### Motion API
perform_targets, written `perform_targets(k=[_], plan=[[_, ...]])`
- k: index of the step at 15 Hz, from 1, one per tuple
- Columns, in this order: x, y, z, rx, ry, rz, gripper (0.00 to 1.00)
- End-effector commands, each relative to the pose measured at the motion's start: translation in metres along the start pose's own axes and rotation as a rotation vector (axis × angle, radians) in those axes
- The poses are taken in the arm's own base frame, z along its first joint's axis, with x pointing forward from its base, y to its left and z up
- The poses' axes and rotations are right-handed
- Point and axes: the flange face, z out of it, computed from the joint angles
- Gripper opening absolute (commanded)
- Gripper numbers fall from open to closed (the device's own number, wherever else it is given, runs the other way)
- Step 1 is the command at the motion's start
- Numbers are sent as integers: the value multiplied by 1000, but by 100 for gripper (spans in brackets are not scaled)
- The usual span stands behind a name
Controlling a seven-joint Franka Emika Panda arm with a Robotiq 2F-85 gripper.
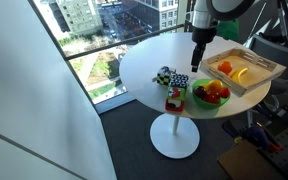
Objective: Pick up the block with the number four on it and put it in the tray
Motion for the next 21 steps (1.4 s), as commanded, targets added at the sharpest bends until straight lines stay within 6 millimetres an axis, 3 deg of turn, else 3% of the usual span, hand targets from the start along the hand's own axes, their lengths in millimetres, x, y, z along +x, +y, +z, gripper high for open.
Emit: perform_targets(k=[1, 21], plan=[[0, 0, 0, 0, -1, 0, 100], [30, -9, 34, -12, -4, -11, 100]])
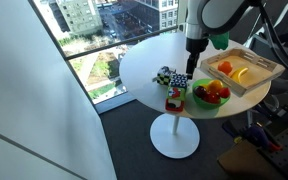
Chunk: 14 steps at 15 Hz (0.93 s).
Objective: Pick up the block with the number four on it and put it in the tray
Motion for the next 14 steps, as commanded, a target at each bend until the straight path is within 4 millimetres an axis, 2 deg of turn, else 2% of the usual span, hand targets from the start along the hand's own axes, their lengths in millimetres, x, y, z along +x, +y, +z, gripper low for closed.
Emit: perform_targets(k=[1, 14], plan=[[13, 0, 2, -14, 26, 15, 100], [34, -11, 21, -3, 50, -17, 100]])
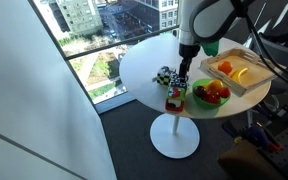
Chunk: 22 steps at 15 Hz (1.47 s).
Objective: Pick up the block with the number four on it and put it in the tray
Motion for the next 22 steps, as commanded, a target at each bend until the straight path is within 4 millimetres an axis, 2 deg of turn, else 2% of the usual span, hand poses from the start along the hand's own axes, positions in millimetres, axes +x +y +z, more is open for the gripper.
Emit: perform_targets(k=[1, 8, 18, 19, 20, 22], plan=[[12, -5, 4, -12, 12, -3, 100], [17, -11, 18, -19, 18, -18, 100], [16, -9, 21, -93, 18, -2, 100], [16, -10, 21, -99, 15, -1, 75], [16, -10, 21, -103, 13, 0, 73], [17, -10, 21, -112, 11, 4, 56]])
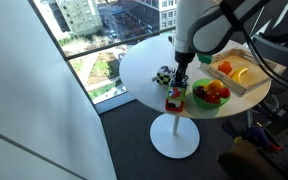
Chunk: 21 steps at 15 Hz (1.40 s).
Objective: Pick up the block with the number four on it and put it in the tray
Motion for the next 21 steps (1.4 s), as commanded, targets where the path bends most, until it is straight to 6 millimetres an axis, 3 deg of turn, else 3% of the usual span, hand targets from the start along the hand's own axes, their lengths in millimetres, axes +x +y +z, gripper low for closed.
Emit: perform_targets(k=[1, 7, 9, 11, 21], plan=[[5, 0, -1, -31, 3, 14, 48], [2, 4, -9, -22, -16, 33, 8], [0, 8, -14, -16, -31, 45, 2], [-4, 13, -19, -9, -51, 62, 6], [-21, 40, -58, -25, -91, 128, 6]])
